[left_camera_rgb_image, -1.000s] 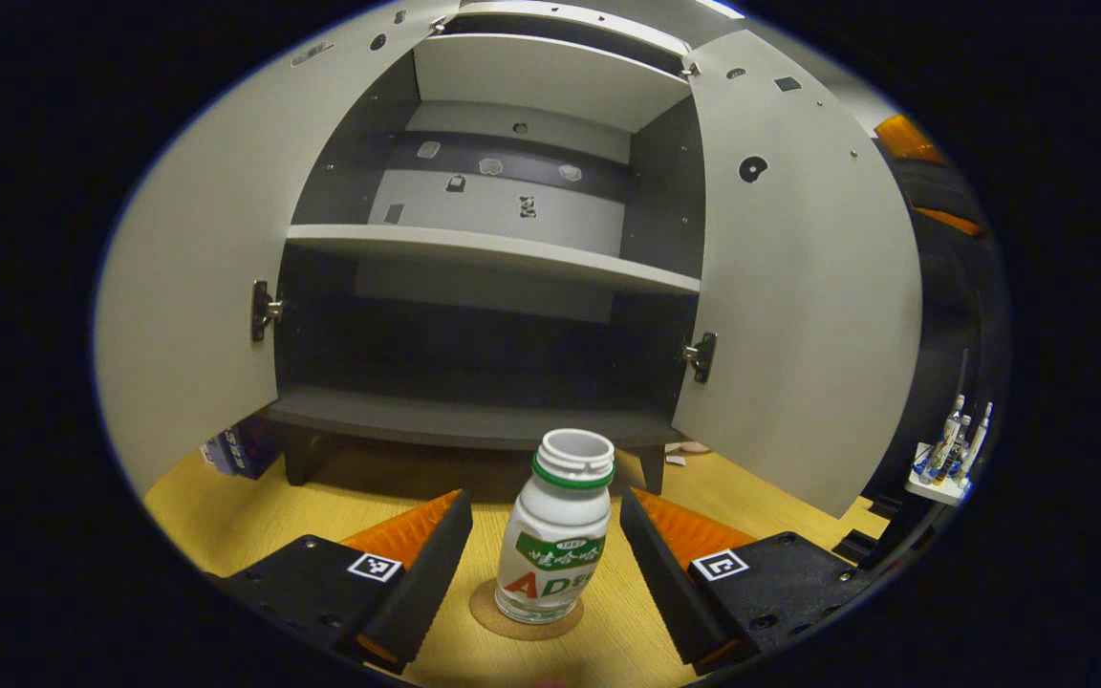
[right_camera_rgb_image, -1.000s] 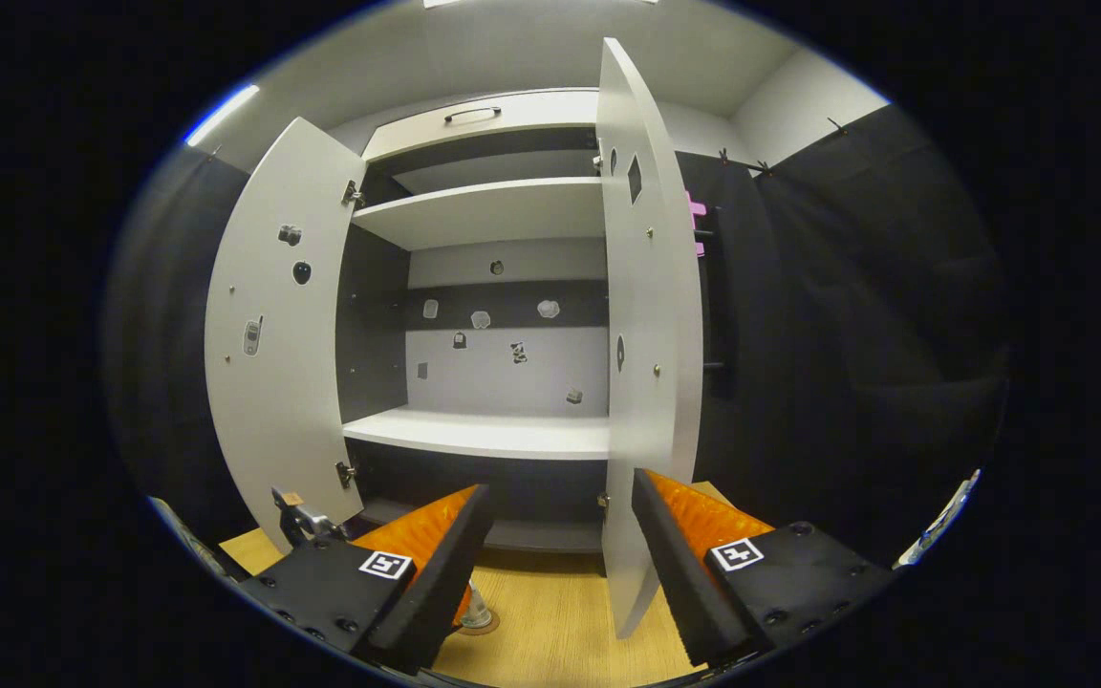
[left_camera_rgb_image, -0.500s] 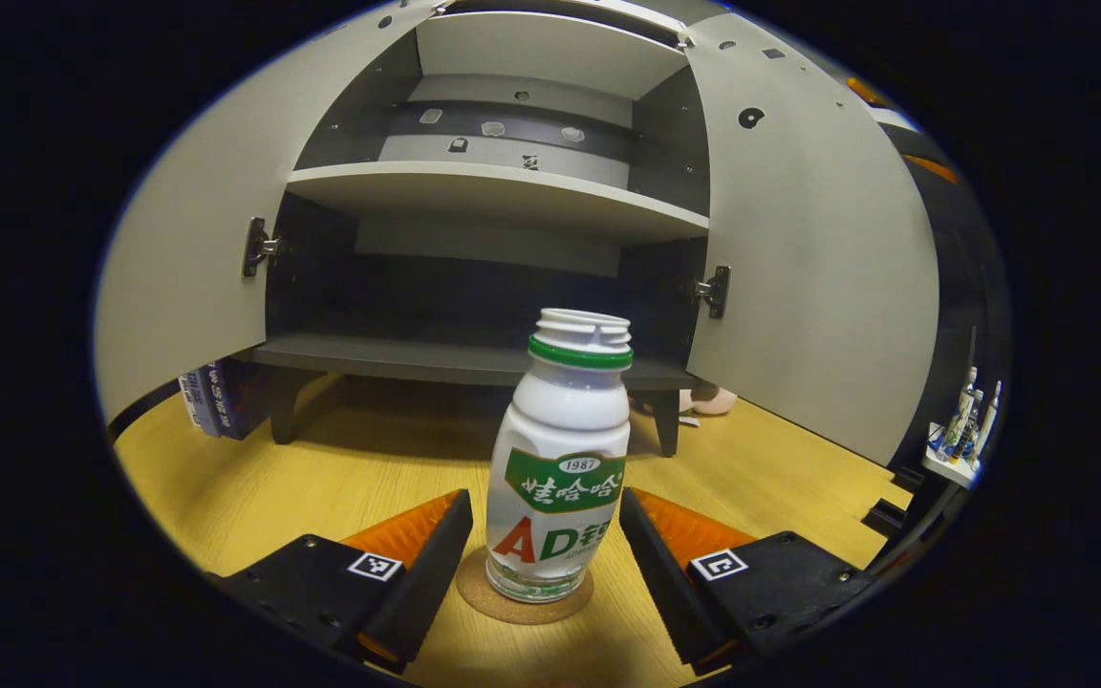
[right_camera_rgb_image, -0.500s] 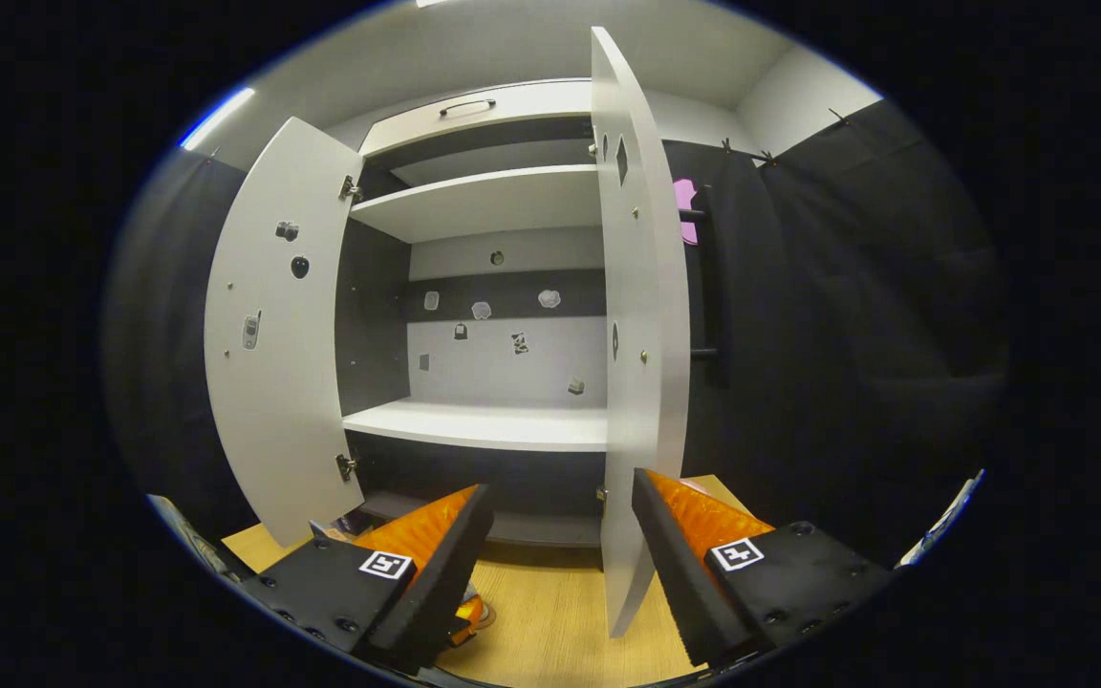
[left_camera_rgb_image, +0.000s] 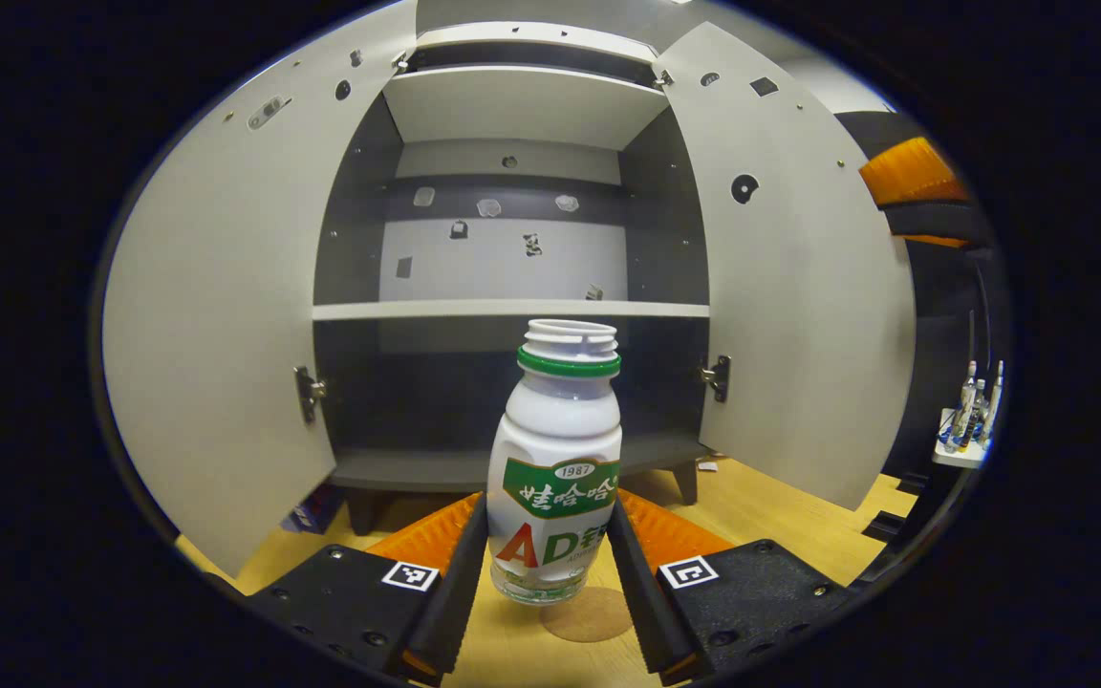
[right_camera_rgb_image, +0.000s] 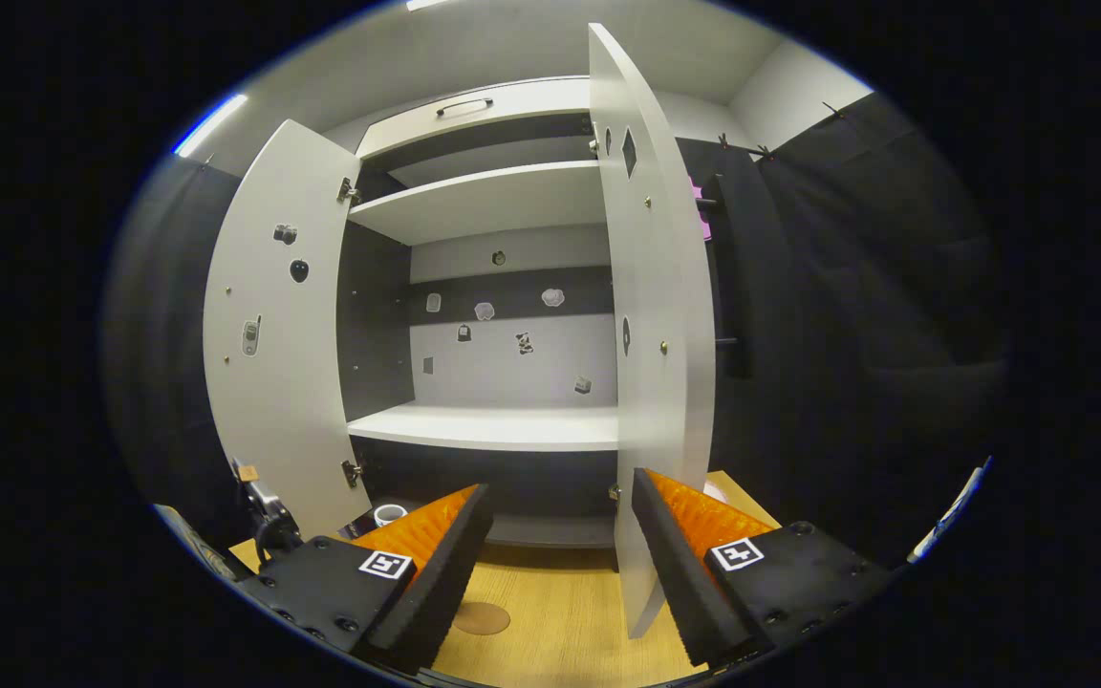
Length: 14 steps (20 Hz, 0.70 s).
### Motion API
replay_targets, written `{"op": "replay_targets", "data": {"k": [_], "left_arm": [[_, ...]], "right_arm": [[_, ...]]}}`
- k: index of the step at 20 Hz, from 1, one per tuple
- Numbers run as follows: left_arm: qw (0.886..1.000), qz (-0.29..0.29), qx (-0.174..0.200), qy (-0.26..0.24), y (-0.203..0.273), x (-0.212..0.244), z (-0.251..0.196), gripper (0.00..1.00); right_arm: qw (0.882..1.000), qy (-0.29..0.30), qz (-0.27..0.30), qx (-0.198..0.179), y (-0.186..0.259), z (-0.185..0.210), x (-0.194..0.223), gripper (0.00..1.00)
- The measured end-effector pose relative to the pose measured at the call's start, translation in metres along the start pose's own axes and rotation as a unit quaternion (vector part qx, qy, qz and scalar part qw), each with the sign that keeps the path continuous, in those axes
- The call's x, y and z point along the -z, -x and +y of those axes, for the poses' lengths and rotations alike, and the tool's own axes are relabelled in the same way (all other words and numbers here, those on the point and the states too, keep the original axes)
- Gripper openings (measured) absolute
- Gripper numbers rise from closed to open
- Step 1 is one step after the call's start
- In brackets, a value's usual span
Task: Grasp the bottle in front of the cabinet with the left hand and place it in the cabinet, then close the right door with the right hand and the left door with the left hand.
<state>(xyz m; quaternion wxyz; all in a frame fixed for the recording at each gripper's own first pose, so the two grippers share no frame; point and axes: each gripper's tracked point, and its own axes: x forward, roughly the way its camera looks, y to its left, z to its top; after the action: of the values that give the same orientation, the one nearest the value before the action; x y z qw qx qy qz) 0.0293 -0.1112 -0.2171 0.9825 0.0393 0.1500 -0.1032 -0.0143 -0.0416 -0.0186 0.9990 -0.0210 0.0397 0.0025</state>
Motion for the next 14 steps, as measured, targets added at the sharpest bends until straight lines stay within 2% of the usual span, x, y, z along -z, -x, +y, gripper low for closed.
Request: {"op": "replay_targets", "data": {"k": [5, 8, 11, 14], "left_arm": [[0.999, -0.026, -0.011, 0.033, 0.011, -0.089, 0.032, 0.7], [0.997, -0.037, 0.003, 0.061, 0.001, -0.146, 0.043, 0.7], [0.997, -0.055, 0.007, 0.058, -0.023, -0.201, 0.058, 0.7], [0.997, -0.065, 0.006, 0.043, -0.063, -0.233, 0.069, 0.7]], "right_arm": [[1.0, -0.003, 0.001, 0.003, -0.004, 0.01, 0.008, 0.97], [1.0, -0.015, 0.006, -0.001, -0.005, 0.018, 0.015, 0.97], [1.0, -0.016, 0.006, 0.0, 0.001, 0.02, 0.02, 0.98], [1.0, -0.003, 0.007, 0.009, 0.013, 0.018, 0.022, 0.98]]}}
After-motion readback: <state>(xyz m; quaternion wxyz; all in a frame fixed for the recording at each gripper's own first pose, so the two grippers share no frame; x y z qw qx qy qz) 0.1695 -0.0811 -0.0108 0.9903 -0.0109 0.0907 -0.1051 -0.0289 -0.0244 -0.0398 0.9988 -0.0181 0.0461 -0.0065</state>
